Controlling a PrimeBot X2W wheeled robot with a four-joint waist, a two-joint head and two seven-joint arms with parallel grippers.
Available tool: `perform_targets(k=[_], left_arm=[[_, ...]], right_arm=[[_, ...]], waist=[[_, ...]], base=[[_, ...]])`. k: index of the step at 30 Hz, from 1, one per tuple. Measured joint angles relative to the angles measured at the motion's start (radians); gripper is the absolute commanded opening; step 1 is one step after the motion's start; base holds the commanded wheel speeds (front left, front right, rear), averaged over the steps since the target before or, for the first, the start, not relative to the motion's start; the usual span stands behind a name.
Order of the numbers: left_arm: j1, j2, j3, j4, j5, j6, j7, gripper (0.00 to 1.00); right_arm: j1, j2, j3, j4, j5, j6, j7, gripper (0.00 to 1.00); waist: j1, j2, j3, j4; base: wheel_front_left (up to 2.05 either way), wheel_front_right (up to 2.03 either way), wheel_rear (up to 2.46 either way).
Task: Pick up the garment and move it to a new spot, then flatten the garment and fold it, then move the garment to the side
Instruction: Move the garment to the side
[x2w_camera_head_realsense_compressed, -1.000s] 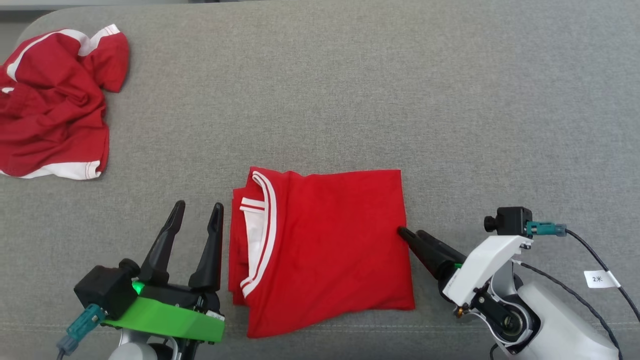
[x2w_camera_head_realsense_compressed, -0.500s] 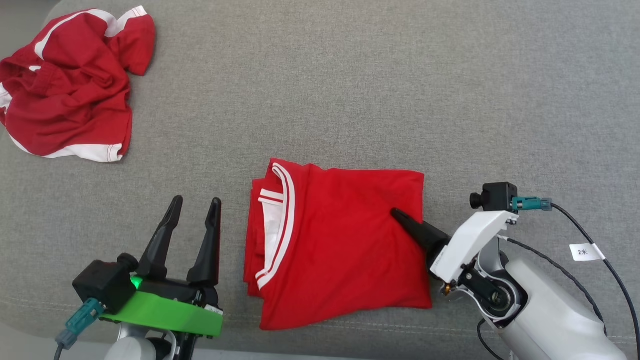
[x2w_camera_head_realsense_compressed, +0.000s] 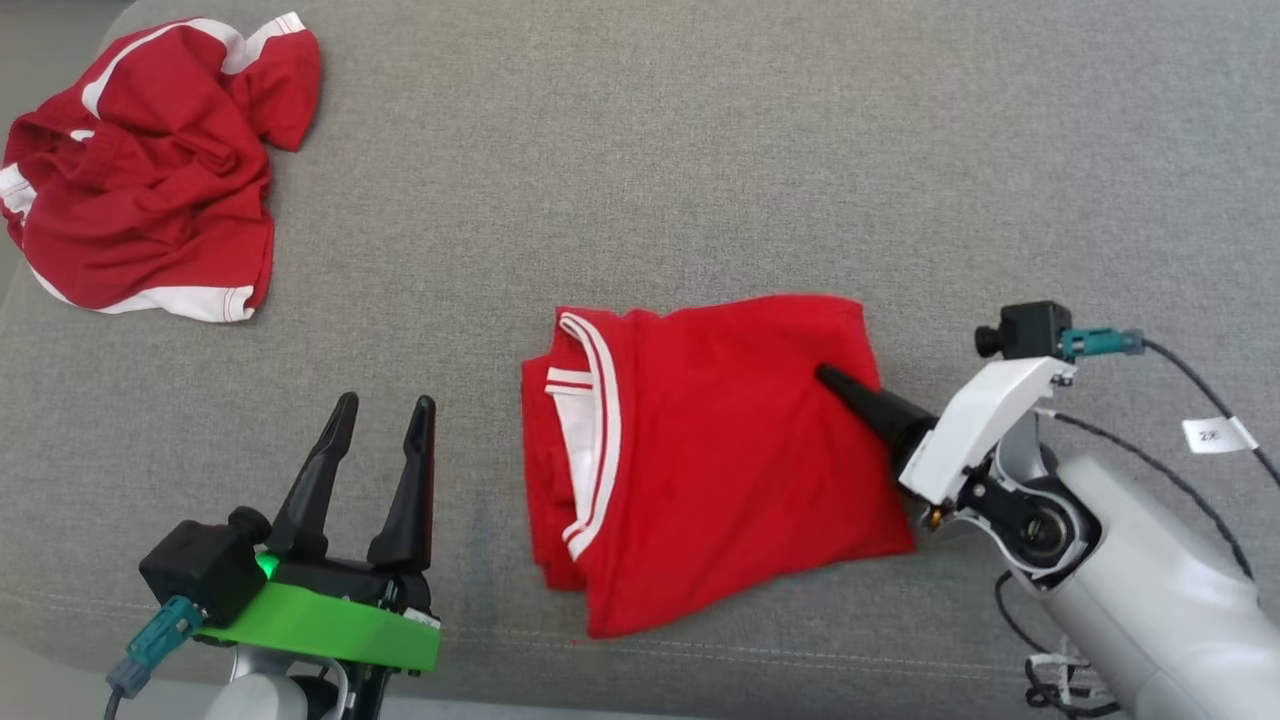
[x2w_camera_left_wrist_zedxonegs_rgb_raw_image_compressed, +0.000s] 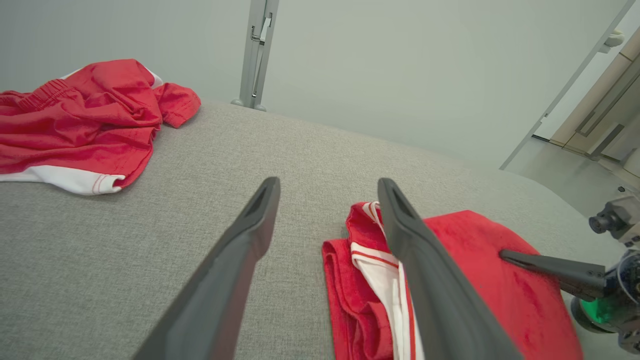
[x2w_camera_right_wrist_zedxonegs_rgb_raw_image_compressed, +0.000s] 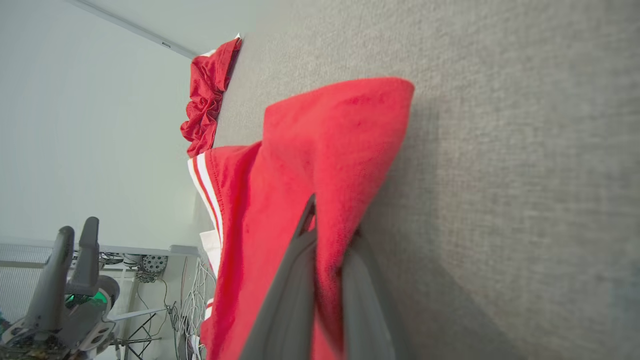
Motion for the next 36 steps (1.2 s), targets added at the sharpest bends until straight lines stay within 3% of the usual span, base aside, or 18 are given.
perform_targets(k=[11,24,28,36], left_arm=[[0.0,-0.001,-0.003,0.002,-0.002,0.0,0.0,1.0],[0.0,0.006,0.03,-0.003,-0.002,0.0,0.0,1.0],[0.0,0.01,0.02,-0.011,-0.001,0.0,0.0,1.0],[-0.005,0.045,0.007,-0.025,0.006,0.0,0.0,1.0]], right_arm=[[-0.188,-0.16,0.009,-0.016,-0.051,0.0,0.143,0.0],[-0.307,-0.202,-0.007,-0.043,-0.022,0.0,0.267,0.0],[-0.309,-0.261,-0.047,0.003,-0.022,-0.028,0.272,0.0],[-0.33,-0.308,-0.096,0.065,-0.015,-0.063,0.277,0.0]], waist=[[0.0,0.0,0.0,0.008],[0.0,0.0,0.01,-0.02],[0.0,0.0,0.021,-0.033],[0.0,0.0,0.062,-0.057]], base=[[0.0,0.0,0.0],[0.0,0.0,0.0],[0.0,0.0,0.0],[0.0,0.0,0.0]])
